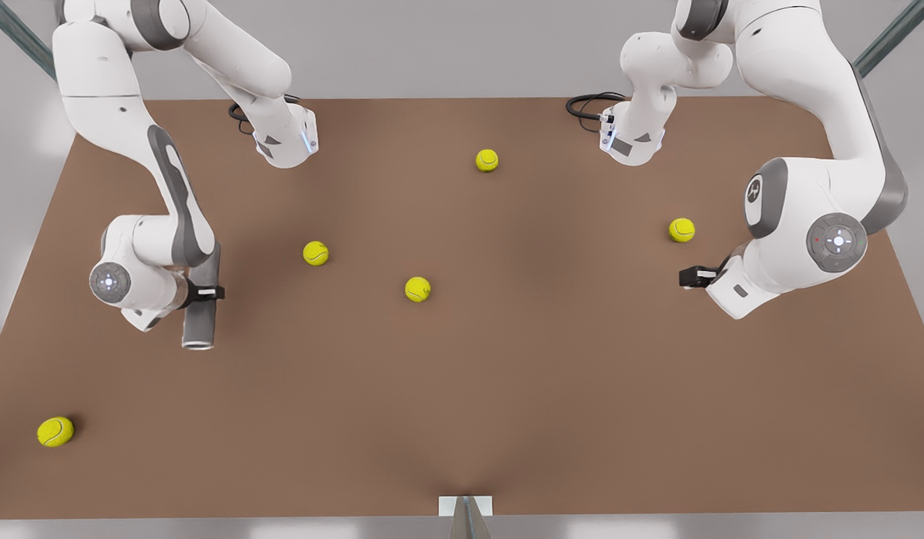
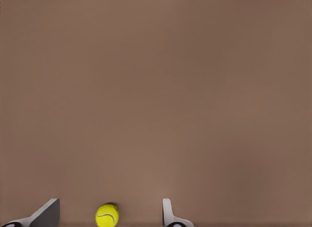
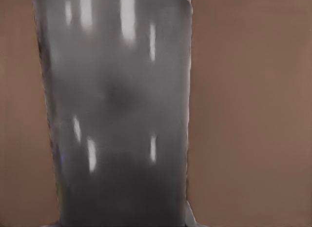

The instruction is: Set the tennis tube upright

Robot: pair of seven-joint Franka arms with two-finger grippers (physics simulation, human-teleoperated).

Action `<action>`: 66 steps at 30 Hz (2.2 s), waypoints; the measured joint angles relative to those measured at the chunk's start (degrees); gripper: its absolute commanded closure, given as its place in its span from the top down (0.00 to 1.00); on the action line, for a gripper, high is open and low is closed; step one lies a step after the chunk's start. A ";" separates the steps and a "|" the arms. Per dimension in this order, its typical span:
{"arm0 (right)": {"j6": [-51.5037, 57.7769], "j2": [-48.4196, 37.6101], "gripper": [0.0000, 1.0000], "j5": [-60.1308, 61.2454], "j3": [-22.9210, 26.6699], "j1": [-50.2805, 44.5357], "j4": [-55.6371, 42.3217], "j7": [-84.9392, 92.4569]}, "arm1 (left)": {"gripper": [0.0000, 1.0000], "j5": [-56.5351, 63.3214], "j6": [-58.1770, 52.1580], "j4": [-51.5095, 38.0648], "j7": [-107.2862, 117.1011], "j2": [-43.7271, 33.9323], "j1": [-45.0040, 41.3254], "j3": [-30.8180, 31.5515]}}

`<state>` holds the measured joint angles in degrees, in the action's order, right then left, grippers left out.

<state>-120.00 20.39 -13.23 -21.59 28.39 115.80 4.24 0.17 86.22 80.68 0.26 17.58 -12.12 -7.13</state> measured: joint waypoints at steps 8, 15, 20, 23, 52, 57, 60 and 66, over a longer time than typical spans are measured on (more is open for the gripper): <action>-0.07 1.10 0.81 -0.11 0.04 -14.46 -7.44 0.57 | 1.00 -0.01 0.08 0.00 0.00 0.00 -0.09 0.01; -0.08 7.77 0.81 -1.78 0.06 -26.17 -15.21 7.06 | 1.00 -0.01 0.04 0.00 0.00 0.00 -0.10 0.01; -0.84 17.83 0.81 -4.12 0.15 -31.51 -25.67 24.26 | 1.00 0.00 0.00 0.00 0.00 0.00 -0.10 0.01; -0.47 22.70 0.82 -4.33 0.15 -36.17 -32.38 30.40 | 1.00 0.00 0.08 0.00 0.00 0.00 -0.10 0.01; 41.10 19.10 1.00 4.57 2.80 -42.12 -59.45 5.24 | 1.00 -0.02 0.17 0.00 0.17 -0.08 -1.08 0.01; 24.29 -7.71 1.00 3.93 4.97 -25.22 -23.81 -7.18 | 1.00 -15.14 11.25 -0.42 9.78 8.48 -1.18 -0.34; 27.23 -7.72 1.00 3.91 4.76 -24.20 -26.13 -14.03 | 1.00 -32.64 21.40 -0.53 9.23 17.64 -2.48 1.33; 33.34 -6.95 1.00 7.93 5.07 -21.71 -34.46 -17.72 | 1.00 -60.13 27.28 11.19 -25.64 24.51 -2.72 8.39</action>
<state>-86.66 13.44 -5.30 -16.53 6.67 81.34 -13.48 -59.96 113.50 91.88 -25.37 42.09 -14.84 1.26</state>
